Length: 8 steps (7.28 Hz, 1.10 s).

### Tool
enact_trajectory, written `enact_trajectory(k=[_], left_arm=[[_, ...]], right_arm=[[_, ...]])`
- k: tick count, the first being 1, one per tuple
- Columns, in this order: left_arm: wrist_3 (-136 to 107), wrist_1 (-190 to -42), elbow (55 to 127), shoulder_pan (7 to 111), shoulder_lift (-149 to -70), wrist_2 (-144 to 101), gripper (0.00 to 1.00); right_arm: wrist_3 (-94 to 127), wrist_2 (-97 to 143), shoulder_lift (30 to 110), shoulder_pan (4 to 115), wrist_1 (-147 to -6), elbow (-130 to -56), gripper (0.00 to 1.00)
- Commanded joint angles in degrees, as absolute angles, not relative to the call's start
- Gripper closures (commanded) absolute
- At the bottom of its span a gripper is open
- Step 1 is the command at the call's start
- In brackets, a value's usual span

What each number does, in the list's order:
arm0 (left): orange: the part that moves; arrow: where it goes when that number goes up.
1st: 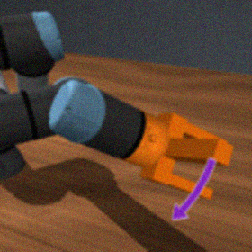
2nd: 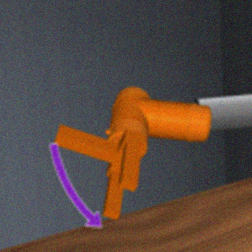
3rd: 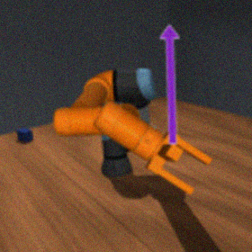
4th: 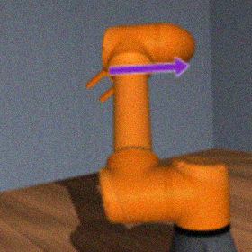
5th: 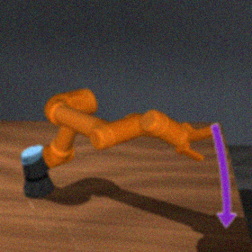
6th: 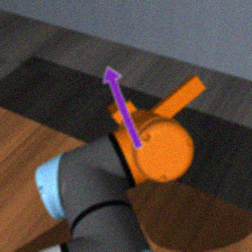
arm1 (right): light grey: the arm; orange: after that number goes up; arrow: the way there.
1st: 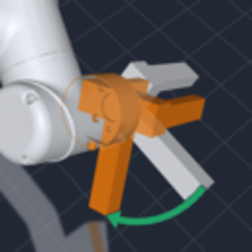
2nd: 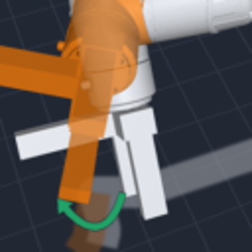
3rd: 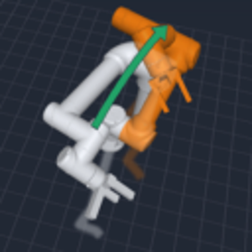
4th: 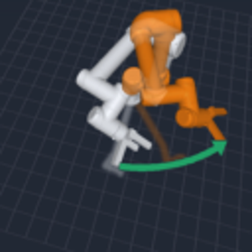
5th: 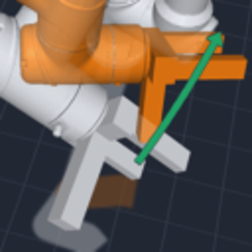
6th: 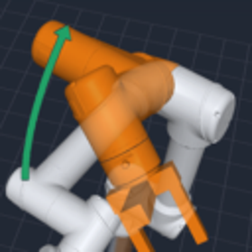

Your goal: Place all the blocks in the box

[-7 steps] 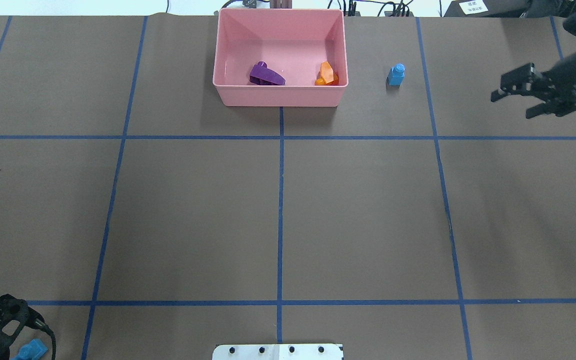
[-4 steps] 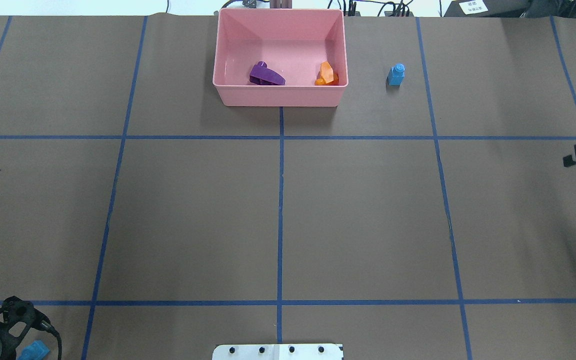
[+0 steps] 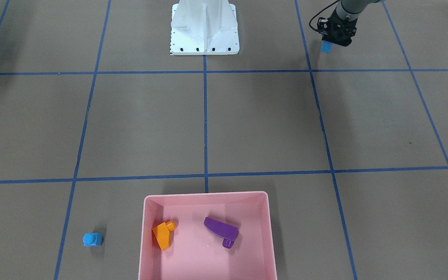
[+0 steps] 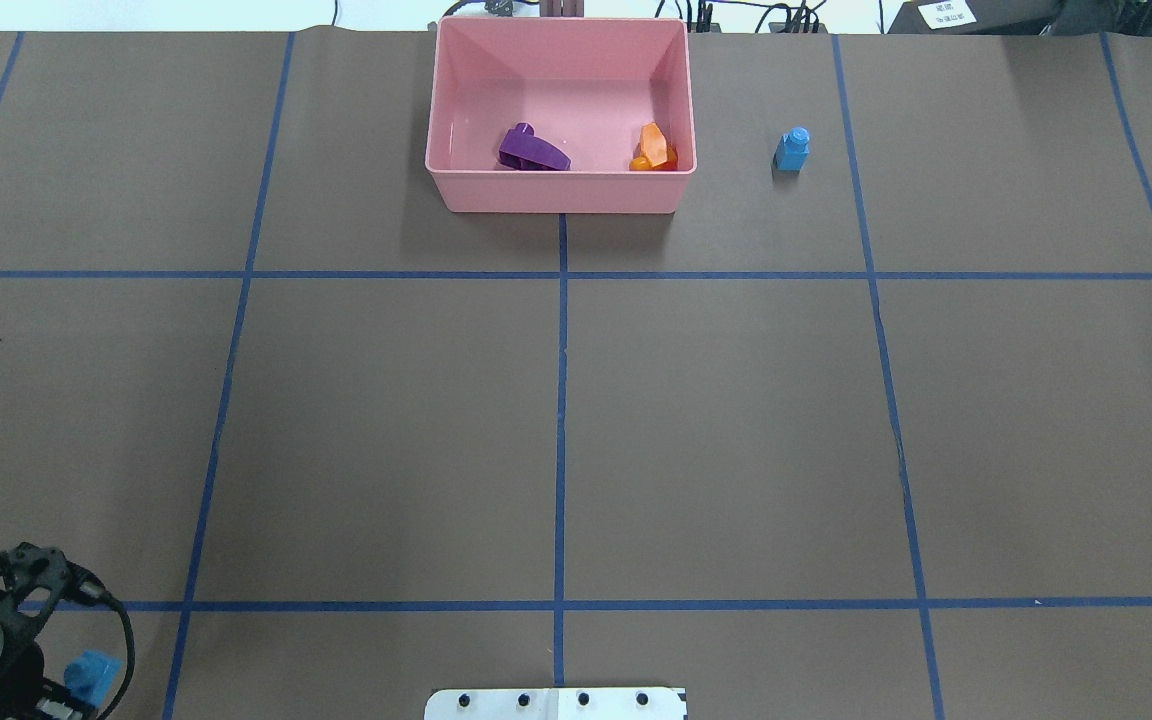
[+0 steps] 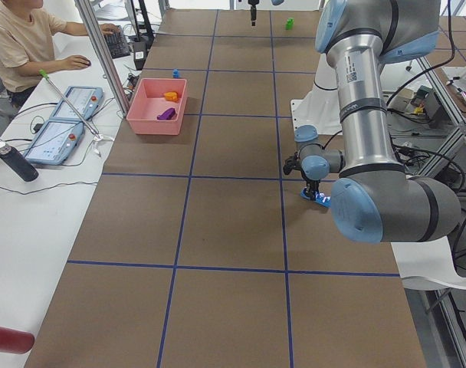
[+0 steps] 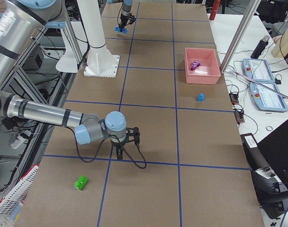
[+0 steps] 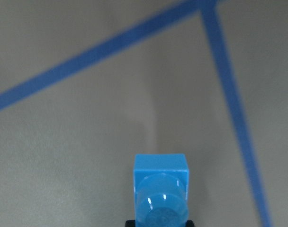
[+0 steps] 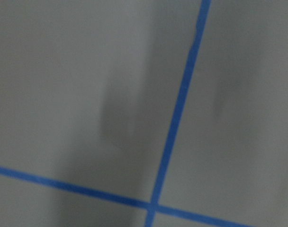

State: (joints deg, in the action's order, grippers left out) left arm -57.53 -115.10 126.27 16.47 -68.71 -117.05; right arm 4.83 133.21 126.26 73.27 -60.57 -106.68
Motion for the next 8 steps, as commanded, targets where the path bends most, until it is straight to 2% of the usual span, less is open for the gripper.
enact_trajectory(k=[1, 4, 5, 6, 7, 8], left_arm=[[-57.57, -112.96, 127.0, 27.74, -79.04, -122.25, 1.0], [-57.39, -85.7, 126.22, 37.6, -106.43, -124.98, 1.0], [-57.57, -82.04, 123.77, 39.79, -113.57, -124.98, 1.0], [-57.74, -81.83, 121.66, 42.42, -116.77, -125.15, 1.0], [-58.61, -82.09, 117.2, 44.19, -121.07, -124.81, 1.0], [-60.62, -82.35, 108.37, 46.82, -129.55, -124.63, 1.0]], right_arm=[[-16.44, 129.91, 133.06, 75.58, -60.47, -104.96, 0.0], [-22.68, 127.79, 132.54, 75.41, -55.84, -98.72, 0.0], [-22.33, 128.05, 132.28, 75.32, -55.11, -96.87, 0.0], [-22.24, 129.54, 131.84, 75.32, -54.5, -95.38, 0.0], [-21.98, 132.42, 131.84, 75.32, -54.41, -93.88, 0.0], [-21.89, 133.93, 131.75, 75.32, -54.4, -93.0, 0.0]])
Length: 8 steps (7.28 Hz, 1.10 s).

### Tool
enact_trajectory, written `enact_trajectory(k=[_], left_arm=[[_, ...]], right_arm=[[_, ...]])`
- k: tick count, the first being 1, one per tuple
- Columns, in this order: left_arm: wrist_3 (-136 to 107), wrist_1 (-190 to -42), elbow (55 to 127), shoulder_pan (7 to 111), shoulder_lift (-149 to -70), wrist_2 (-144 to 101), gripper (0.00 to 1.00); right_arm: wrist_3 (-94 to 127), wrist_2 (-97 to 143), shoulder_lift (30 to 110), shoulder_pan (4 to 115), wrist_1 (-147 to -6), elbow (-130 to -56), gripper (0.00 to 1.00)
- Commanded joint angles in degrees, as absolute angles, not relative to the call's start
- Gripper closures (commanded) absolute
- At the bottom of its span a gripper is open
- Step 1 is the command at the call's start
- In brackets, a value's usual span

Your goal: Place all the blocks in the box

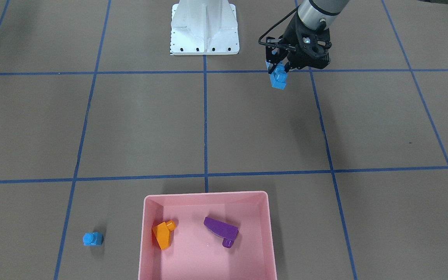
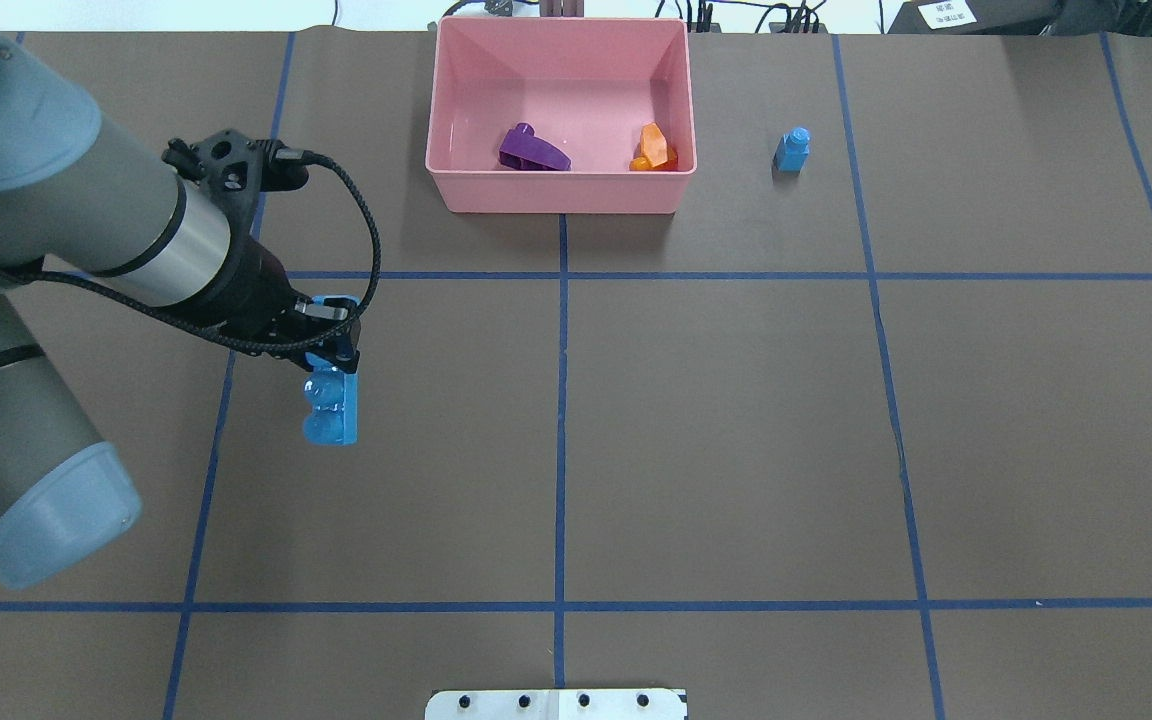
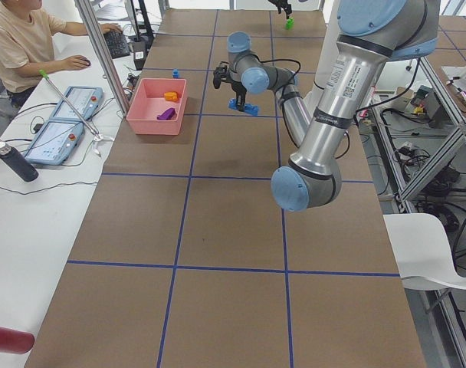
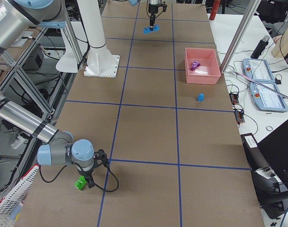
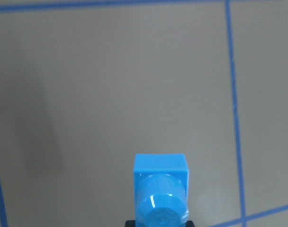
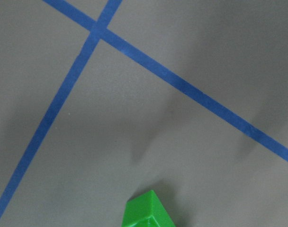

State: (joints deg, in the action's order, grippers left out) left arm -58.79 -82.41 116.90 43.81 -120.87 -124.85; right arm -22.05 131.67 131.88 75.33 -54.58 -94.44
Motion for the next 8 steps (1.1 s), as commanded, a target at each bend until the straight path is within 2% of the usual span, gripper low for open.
enact_trajectory(k=[1, 3, 4, 8], left_arm=[[-60.73, -82.61, 100.71, 48.15, -135.55, -124.54, 1.0], [-62.74, -87.77, 89.44, 50.27, -141.39, -124.63, 1.0], [-63.97, -90.76, 85.12, 50.8, -143.33, -124.63, 1.0], [-66.18, -92.81, 79.83, 51.42, -146.85, -124.63, 1.0]], right_arm=[[-22.06, 133.42, 131.75, 75.32, -54.4, -92.81, 0.0], [-22.15, 133.5, 130.79, 75.15, -53.88, -91.68, 0.0], [-22.24, 134.11, 129.39, 75.15, -53.53, -88.36, 0.0], [-21.18, 138.08, 128.76, 75.15, -53.61, -84.12, 0.02]])
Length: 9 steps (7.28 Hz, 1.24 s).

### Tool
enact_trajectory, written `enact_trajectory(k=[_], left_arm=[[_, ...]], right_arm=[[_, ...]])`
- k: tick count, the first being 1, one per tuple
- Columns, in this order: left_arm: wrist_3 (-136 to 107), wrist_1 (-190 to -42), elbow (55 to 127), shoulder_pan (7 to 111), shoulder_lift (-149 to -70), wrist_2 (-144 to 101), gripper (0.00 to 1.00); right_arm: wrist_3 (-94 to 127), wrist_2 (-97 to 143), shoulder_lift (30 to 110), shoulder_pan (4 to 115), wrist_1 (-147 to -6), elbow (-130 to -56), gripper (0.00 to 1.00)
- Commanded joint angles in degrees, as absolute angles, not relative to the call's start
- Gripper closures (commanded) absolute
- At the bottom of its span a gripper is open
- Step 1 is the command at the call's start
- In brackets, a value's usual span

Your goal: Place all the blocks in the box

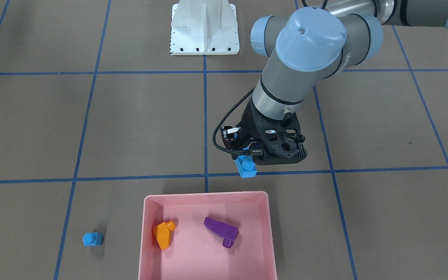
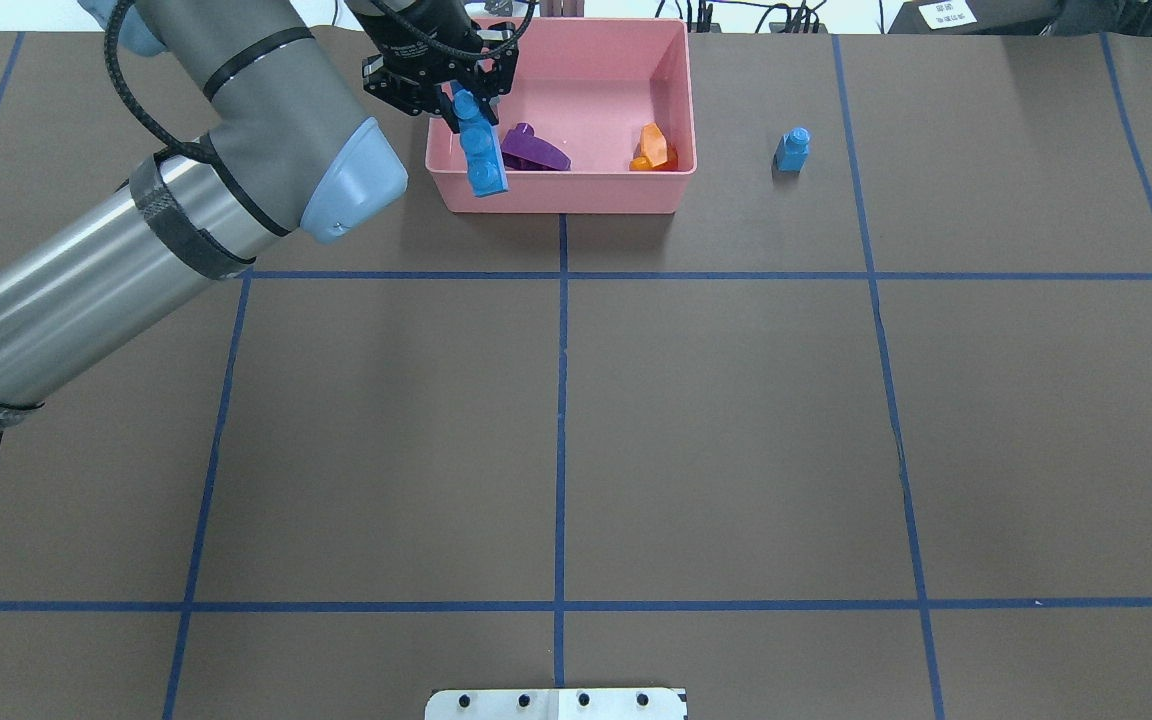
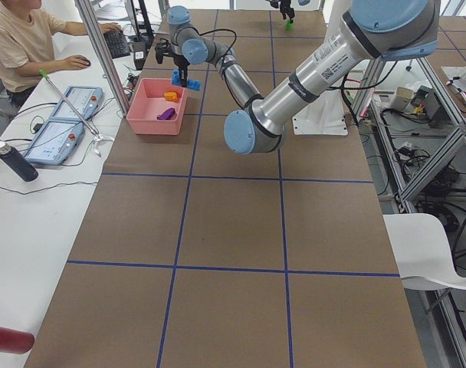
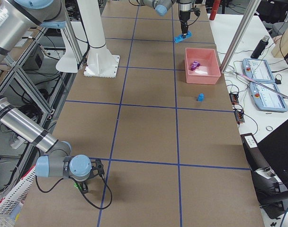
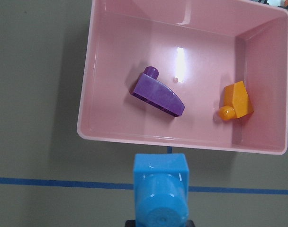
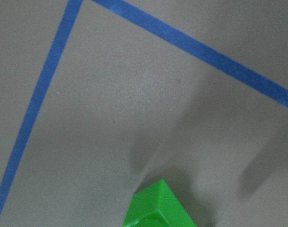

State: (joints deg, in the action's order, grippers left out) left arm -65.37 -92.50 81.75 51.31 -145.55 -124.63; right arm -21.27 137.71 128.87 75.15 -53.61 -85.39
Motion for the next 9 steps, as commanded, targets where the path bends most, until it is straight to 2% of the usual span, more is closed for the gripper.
enact_trajectory(k=[1, 2, 3, 4, 7, 9], left_arm=[[-66.27, -94.99, 75.37, 51.94, -148.87, -124.63, 1.0], [-67.57, -101.97, 69.06, 52.55, -150.1, -123.93, 1.0], [-69.24, -107.7, 62.9, 53.6, -152.47, -120.71, 1.0], [-69.26, -109.15, 58.06, 54.31, -155.1, -119.54, 1.0], [-69.43, -113.97, 53.02, 54.84, -156.0, -114.9, 1.0], [-69.52, -117.85, 49.31, 54.15, -156.18, -111.2, 1.0]], right_arm=[[-21.18, 138.08, 128.85, 75.15, -53.61, -84.11, 0.09], [-21.18, 138.08, 128.85, 75.15, -53.61, -84.02, 0.56], [-21.27, 138.16, 128.85, 75.15, -53.61, -84.02, 0.92], [-21.53, 138.25, 128.85, 75.15, -53.61, -84.02, 1.0], [-20.84, 138.51, 128.06, 75.23, -53.35, -84.46, 1.0], [-8.87, 143.69, 123.25, 75.32, -53.7, -91.1, 1.0]])
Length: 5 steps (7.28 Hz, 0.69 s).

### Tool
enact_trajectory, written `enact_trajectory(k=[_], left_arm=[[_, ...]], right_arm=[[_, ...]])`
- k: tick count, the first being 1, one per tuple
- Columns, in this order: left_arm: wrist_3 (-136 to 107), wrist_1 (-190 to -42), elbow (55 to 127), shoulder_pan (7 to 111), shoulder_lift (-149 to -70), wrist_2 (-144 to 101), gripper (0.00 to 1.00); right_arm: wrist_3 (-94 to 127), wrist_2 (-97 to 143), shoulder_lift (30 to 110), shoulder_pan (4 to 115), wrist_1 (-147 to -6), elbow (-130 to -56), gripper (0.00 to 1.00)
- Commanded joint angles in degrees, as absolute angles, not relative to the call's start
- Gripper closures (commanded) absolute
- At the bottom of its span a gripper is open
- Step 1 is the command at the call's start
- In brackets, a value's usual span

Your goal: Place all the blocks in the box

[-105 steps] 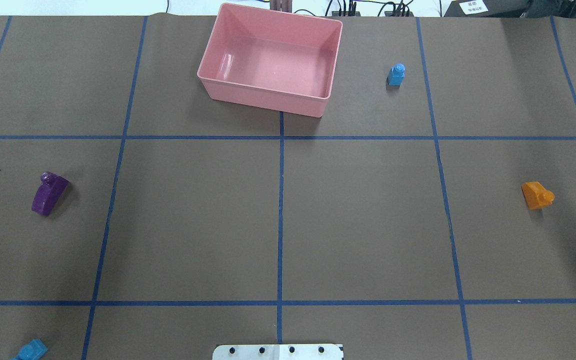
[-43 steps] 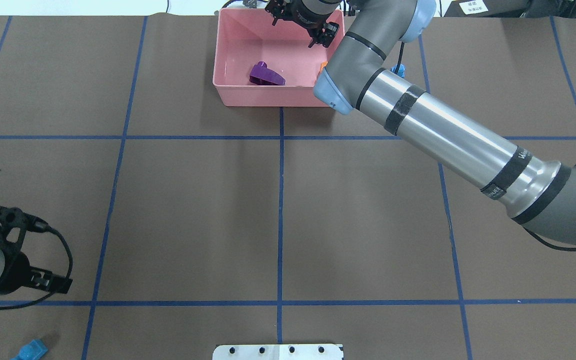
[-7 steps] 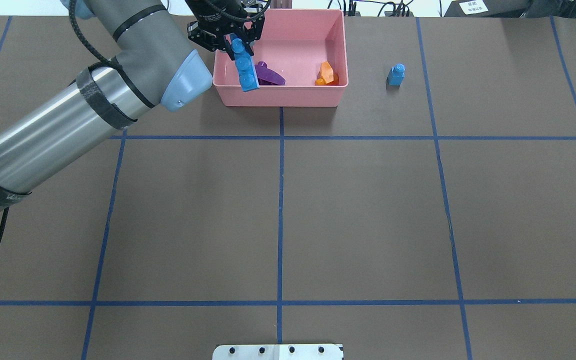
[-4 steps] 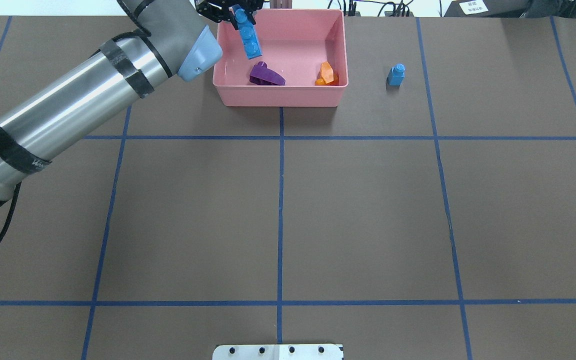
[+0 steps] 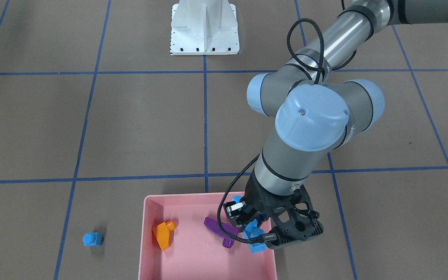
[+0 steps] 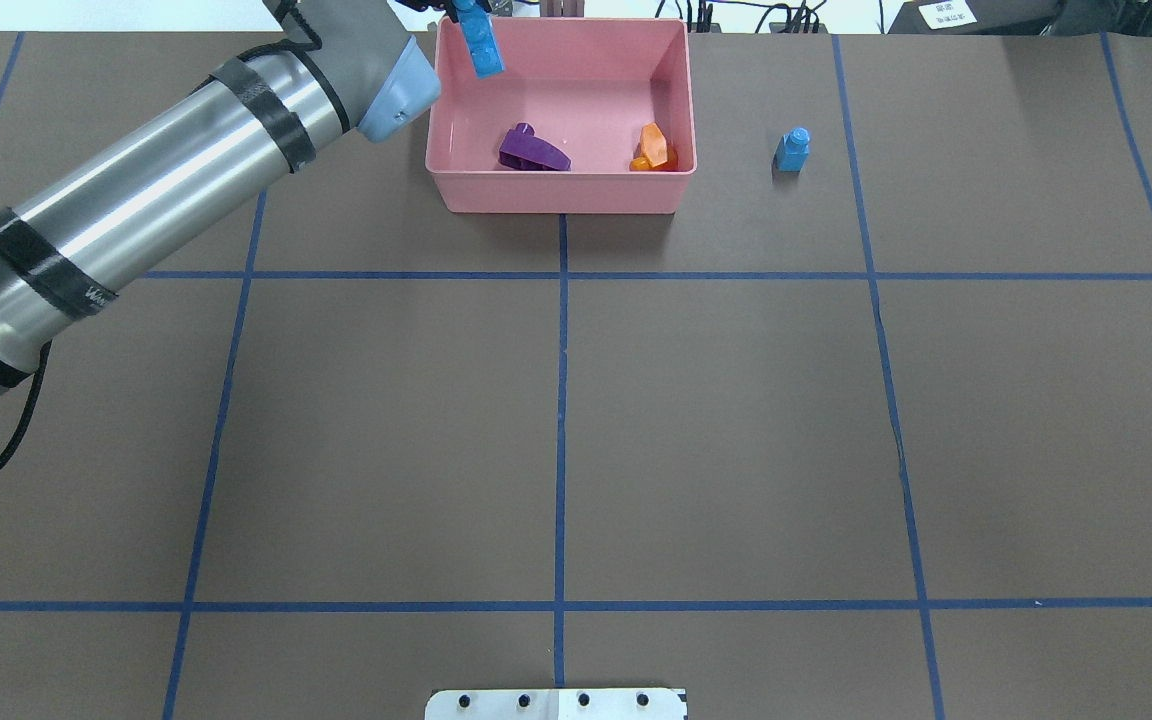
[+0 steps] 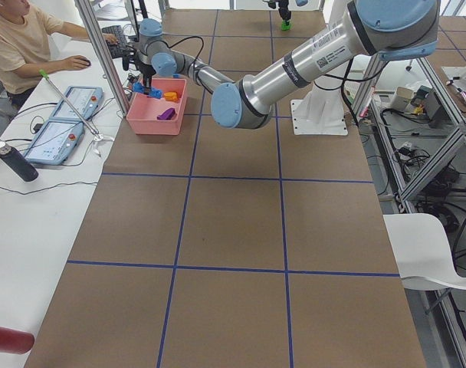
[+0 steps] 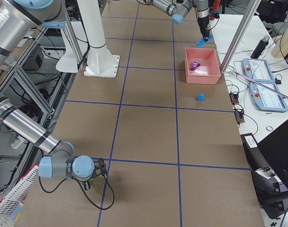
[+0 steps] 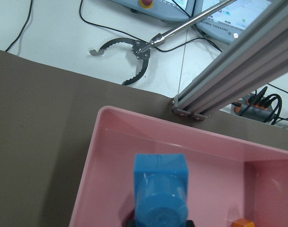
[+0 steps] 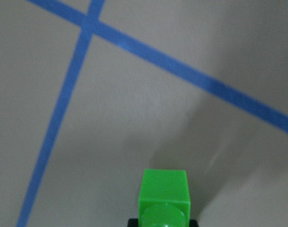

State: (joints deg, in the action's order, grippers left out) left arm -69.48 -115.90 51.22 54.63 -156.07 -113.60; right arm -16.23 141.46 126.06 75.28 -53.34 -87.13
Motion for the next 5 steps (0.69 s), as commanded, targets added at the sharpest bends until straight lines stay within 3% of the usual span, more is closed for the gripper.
enact_trajectory(k=[1, 2, 5], left_arm=[[-69.52, -118.21, 49.22, 52.49, -156.18, -109.7, 0.11], [-69.52, -118.3, 49.39, 51.17, -156.27, -109.17, 0.0], [-69.0, -116.64, 55.09, 51.94, -155.57, -112.12, 0.0]], right_arm=[[-2.96, 144.48, 118.26, 75.32, -53.96, -91.93, 1.0], [2.41, 147.54, 113.6, 75.41, -54.05, -91.93, 1.0], [23.12, 150.38, 91.67, 75.32, -63.5, -92.72, 1.0]])
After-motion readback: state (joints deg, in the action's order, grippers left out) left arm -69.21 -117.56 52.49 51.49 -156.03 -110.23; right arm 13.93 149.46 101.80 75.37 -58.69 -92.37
